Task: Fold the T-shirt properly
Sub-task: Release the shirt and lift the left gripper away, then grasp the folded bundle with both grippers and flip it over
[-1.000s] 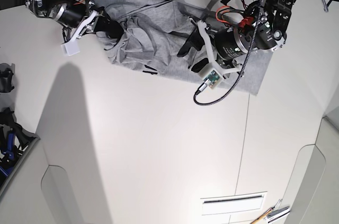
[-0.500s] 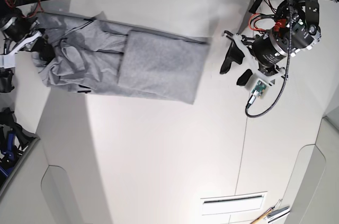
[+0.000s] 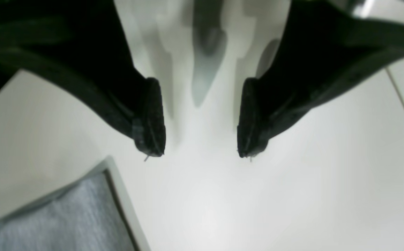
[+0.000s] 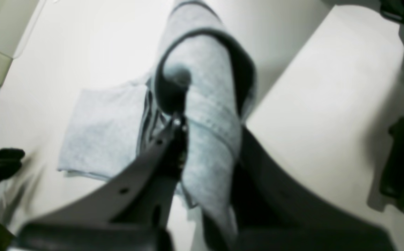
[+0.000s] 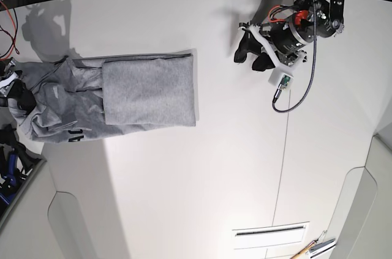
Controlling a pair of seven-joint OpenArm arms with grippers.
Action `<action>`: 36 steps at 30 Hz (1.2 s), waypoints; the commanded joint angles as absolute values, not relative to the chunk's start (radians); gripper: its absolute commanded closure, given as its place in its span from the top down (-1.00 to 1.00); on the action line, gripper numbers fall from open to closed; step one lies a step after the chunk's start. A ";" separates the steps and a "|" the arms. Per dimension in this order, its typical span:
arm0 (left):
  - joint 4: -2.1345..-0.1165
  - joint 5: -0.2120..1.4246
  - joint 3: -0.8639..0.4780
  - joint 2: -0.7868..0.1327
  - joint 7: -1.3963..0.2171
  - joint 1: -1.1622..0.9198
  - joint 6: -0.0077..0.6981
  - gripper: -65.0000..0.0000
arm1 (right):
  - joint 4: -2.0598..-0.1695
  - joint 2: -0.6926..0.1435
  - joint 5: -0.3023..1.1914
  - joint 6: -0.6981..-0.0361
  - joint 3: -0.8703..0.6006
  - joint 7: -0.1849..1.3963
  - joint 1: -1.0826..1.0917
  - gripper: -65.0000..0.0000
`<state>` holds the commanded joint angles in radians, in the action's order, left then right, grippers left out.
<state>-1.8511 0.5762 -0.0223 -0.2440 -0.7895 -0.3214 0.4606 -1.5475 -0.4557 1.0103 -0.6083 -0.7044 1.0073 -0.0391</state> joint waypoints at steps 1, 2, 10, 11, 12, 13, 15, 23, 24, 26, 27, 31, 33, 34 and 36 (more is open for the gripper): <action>-1.835 0.582 -0.007 -0.244 -0.790 -0.305 0.460 0.11 | -1.547 -0.456 1.009 -0.606 -0.704 0.999 -0.039 -1.00; -1.823 0.593 0.018 -0.244 -0.789 -0.295 0.461 0.11 | -1.547 -0.457 1.010 -0.606 -0.704 0.995 -0.039 -1.00; -1.740 0.500 0.253 -0.129 -0.747 -0.237 0.459 0.11 | -1.547 -0.434 1.001 -0.606 -0.666 0.992 0.016 -1.00; -1.721 0.493 0.266 -0.107 -0.747 -0.232 0.459 0.11 | -1.547 -0.425 0.994 -0.605 -0.651 0.994 0.033 -1.00; -1.701 0.493 0.275 -0.084 -0.739 -0.230 0.459 0.11 | -1.547 -0.414 0.991 -0.604 -0.630 0.999 0.049 -1.00; -1.679 0.492 0.282 -0.059 -0.730 -0.230 0.459 0.11 | -1.547 -0.405 0.985 -0.600 -0.602 1.006 0.066 -1.00; -1.631 0.476 0.289 0.002 -0.712 -0.229 0.456 0.11 | -1.547 -0.378 0.963 -0.598 -0.537 1.014 0.101 -1.00; -1.480 0.403 0.289 0.138 -0.688 -0.163 0.456 0.11 | -1.558 -0.140 0.866 -0.580 -0.289 1.022 0.190 -1.00; -1.478 0.402 0.288 0.137 -0.688 -0.163 0.456 0.11 | -1.558 -0.113 0.831 -0.579 -0.256 1.031 0.187 -1.00; -1.478 0.397 0.287 0.132 -0.691 -0.163 0.456 0.11 | -1.557 -0.074 0.777 -0.579 -0.195 1.066 0.184 -1.00; -1.478 0.393 0.287 0.132 -0.698 -0.160 0.456 0.11 | -1.557 -0.065 0.759 -0.579 -0.171 1.077 0.182 -1.00; -1.480 0.398 0.287 0.133 -0.727 -0.146 0.456 0.11 | -1.557 -0.067 0.737 -0.581 -0.121 1.059 0.151 -1.00; -1.492 0.410 0.287 0.133 -0.747 -0.147 0.457 0.11 | -1.557 -0.067 0.714 -0.582 -0.121 1.021 0.129 -0.81; -1.505 0.413 0.287 0.132 -0.765 -0.147 0.457 0.11 | -1.557 -0.067 0.702 -0.581 -0.121 1.013 0.127 -0.53; -1.559 0.414 0.287 0.132 -0.809 -0.148 0.461 0.11 | -1.557 -0.067 0.702 -0.582 -0.121 0.977 0.127 -0.15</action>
